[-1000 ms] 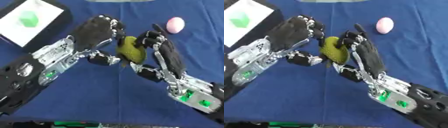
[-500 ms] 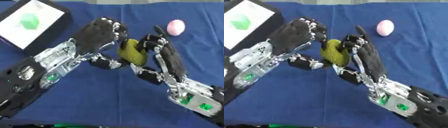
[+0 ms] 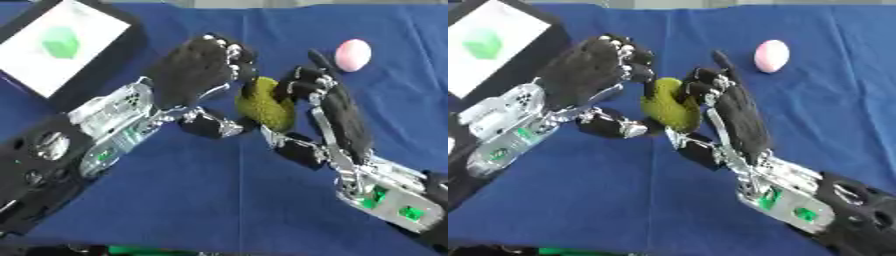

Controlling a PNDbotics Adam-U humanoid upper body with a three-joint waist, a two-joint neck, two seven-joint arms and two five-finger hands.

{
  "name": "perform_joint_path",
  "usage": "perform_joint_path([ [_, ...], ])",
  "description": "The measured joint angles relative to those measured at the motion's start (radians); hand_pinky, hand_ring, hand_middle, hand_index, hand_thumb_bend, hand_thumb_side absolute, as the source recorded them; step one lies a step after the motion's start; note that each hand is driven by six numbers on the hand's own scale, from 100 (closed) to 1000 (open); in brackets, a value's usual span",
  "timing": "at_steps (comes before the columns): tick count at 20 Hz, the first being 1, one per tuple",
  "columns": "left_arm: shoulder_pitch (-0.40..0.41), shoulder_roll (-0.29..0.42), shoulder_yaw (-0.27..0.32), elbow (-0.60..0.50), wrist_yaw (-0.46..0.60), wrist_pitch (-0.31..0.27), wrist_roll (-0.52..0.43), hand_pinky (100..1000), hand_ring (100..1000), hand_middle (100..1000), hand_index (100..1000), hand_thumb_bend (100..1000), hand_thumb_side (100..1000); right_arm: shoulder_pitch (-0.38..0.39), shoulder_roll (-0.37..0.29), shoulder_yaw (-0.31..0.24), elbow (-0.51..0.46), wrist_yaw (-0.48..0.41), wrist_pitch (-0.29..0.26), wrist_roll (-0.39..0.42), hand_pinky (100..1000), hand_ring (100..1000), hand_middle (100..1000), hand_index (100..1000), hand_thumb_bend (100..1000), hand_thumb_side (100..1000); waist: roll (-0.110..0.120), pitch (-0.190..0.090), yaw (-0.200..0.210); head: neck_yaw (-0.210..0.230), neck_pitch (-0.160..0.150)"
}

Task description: Pick up the objects with one hand, pass them to the other hand, and then place them into the box on the other side of the table.

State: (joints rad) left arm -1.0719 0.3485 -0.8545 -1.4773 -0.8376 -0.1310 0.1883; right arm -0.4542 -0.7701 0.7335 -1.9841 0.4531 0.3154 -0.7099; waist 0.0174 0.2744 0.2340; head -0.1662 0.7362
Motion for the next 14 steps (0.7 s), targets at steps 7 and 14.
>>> perform_joint_path([
  [7,0.0,0.001,0.0,-0.007,-0.022,0.009,0.004,601,528,511,627,513,348,0.0,0.0,0.0,0.0,0.0,-0.005,-0.005,1000,406,523,466,299,100,0.0,0.0,0.0,0.0,0.0],
  [14,0.0,0.003,0.0,-0.007,-0.063,0.029,-0.009,696,655,684,831,553,454,0.0,0.0,0.0,0.0,0.0,-0.009,-0.008,1000,405,522,465,300,100,0.001,0.0,-0.001,0.0,0.0],
])
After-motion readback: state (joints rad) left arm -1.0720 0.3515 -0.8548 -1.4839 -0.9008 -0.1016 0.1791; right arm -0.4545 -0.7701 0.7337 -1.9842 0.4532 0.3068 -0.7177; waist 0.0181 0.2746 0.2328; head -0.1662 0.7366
